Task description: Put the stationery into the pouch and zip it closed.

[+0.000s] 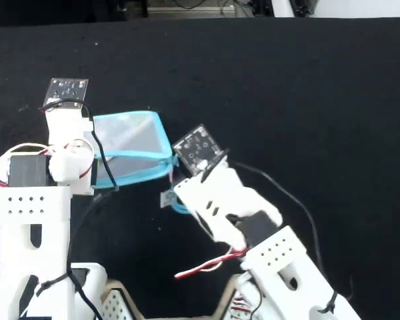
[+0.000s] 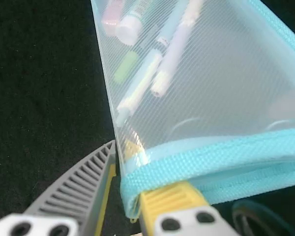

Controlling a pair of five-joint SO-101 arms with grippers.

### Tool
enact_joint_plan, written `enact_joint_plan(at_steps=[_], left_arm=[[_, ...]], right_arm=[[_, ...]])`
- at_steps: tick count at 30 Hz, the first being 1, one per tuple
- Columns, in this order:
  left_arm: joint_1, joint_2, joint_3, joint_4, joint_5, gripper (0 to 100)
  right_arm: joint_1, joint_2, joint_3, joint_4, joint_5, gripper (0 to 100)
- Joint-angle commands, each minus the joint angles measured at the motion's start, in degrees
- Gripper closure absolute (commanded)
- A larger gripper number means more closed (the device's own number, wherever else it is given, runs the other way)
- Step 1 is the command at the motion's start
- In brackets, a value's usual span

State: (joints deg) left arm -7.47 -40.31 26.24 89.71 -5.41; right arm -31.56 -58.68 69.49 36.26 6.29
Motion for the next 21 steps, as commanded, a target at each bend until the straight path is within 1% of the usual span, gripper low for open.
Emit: enact_joint_plan(at_steps=[1,3,6,8,12,15,21], left_arm=[[0.22,0.88,1.27,0.0,0.18,97],[0.22,0.88,1.27,0.0,0.18,97],[0.22,0.88,1.27,0.0,0.18,97],[0.22,0.97,1.27,0.0,0.18,97],[0.22,0.88,1.27,0.0,0.18,97],[0.22,0.79,1.27,0.0,0.18,97],[0.22,0.62,1.27,0.09,0.18,97]], right_arm=[[-0.62,-2.68,-3.38,1.93,-0.79,91.6],[-0.62,-6.37,-3.65,5.1,-0.97,88.7],[-0.62,-14.55,-2.33,7.65,-4.48,84.8],[-0.79,-20.0,0.75,7.3,-5.36,82.5],[-4.75,-27.56,9.1,3.25,-4.04,75.6],[-7.3,-28.79,12.18,1.85,-3.08,73.4],[-7.38,-25.1,13.49,-2.2,-2.81,73.4]])
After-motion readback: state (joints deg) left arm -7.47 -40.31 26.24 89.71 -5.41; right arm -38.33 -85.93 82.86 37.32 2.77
